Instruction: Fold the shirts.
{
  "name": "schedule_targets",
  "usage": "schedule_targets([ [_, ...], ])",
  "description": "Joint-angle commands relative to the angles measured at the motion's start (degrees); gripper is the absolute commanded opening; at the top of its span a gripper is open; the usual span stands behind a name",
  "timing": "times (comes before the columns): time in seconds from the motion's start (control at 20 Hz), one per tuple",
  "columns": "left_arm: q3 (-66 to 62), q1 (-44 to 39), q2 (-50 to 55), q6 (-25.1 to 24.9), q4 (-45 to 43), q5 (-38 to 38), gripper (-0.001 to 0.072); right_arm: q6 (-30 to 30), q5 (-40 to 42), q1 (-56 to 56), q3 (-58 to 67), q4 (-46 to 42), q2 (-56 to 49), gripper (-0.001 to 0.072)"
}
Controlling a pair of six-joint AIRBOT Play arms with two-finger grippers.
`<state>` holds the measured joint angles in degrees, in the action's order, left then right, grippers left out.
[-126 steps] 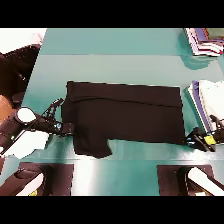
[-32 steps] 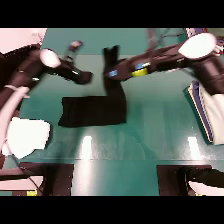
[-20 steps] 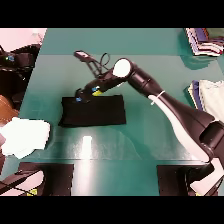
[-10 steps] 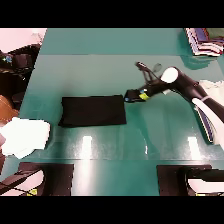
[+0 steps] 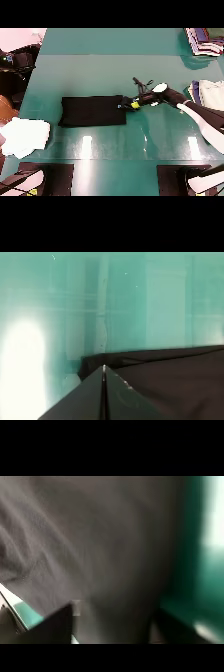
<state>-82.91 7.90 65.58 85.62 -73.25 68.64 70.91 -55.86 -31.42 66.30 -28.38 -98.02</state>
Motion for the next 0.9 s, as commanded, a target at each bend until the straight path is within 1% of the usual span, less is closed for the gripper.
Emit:
schedule_targets([
  [0.0,0.0,0.0,0.0,-0.2,0.5,0.0,0.0023,-1.0,-1.6,-5.0,7.3,3.3,-6.5,0.034],
  [0.05,0.0,-0.2,0.0,-0.2,0.7,0.4,0.0023,-1.1,-1.5,-5.7,9.0,3.2,-7.3,0.0165],
  [0.1,0.0,-1.0,0.0,-0.2,0.6,0.4,0.0022,-1.2,-1.5,-5.9,10.3,3.0,-7.5,0.0021],
  [0.2,0.0,-3.8,0.0,-0.2,0.1,-0.3,0.0021,-1.2,-0.5,-5.0,12.2,2.7,-6.7,0.0017],
  [0.35,0.0,-9.3,0.0,-0.2,-0.5,-2.2,0.0022,-1.2,2.1,1.5,12.3,2.2,-1.6,0.0016],
  [0.45,0.0,-12.7,0.0,-0.2,-0.5,-3.0,0.0022,0.3,2.2,9.0,12.3,-2.2,3.2,0.0017],
  [0.6,0.0,-16.3,0.0,-0.1,-0.1,-4.2,0.0023,3.1,1.1,23.1,12.3,-7.9,10.3,0.0017],
  [0.7,0.0,-17.9,0.0,-0.1,0.2,-5.2,0.0023,3.2,0.6,32.7,12.3,-9.5,14.2,0.0017],
  [0.85,0.0,-19.7,0.0,0.0,0.5,-6.4,0.0023,3.2,0.4,46.4,12.3,-9.3,17.7,0.0016],
])
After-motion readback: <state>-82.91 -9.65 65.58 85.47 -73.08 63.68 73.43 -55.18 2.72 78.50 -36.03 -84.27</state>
